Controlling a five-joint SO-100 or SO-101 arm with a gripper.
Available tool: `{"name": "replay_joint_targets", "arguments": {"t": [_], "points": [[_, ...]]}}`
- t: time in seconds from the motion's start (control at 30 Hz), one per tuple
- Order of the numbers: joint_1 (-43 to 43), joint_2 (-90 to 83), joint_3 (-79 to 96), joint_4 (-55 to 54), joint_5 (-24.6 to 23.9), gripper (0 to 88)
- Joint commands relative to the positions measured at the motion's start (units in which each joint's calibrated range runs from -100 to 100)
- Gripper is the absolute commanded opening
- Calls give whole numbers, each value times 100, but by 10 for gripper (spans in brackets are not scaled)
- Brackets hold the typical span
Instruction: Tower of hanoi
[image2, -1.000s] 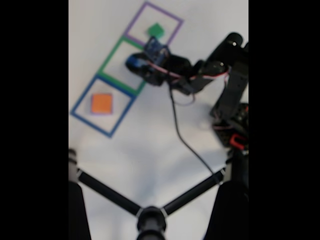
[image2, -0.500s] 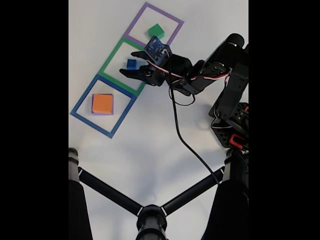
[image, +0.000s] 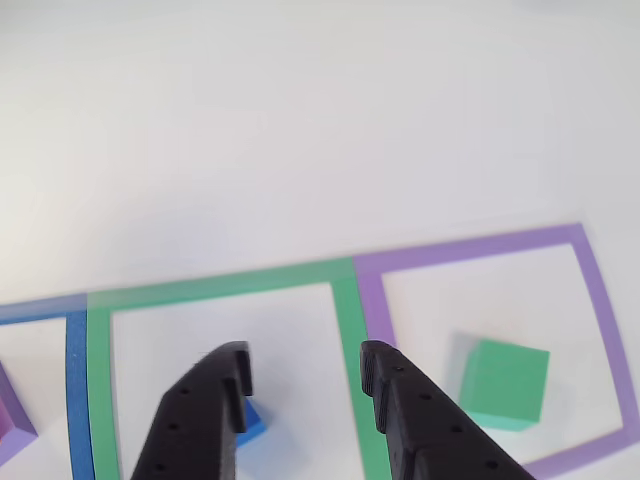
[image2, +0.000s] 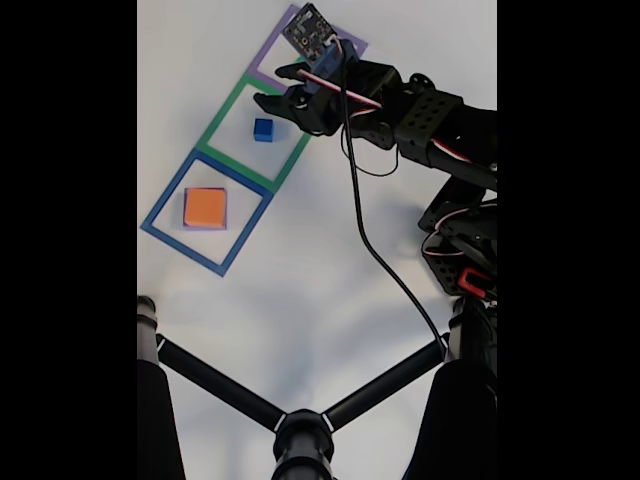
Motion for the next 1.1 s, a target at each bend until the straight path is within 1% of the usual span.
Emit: {"name": "replay_joint_targets", "arguments": {"t": [0.0, 0.1, 0.23, 0.37, 0.47, 0.57, 0.67, 0.73, 0.8, 0.83, 0.97, 1.07], "points": [[387, -661, -1415, 2447, 0, 1], [677, -710, -2514, 3945, 0, 1], [1005, -661, -3778, 5272, 0, 0], [1272, -565, -4732, 6179, 0, 0], [1470, -533, -5150, 6583, 0, 5], [1645, -557, -5177, 6656, 0, 21], [1828, -589, -4932, 6502, 0, 61], [1988, -670, -4523, 6154, 0, 119], [2148, -798, -3977, 5628, 0, 206], [2225, -838, -3750, 5458, 0, 232], [2476, -1014, -2823, 4722, 0, 279], [2575, -1118, -2097, 4099, 0, 294]]}}
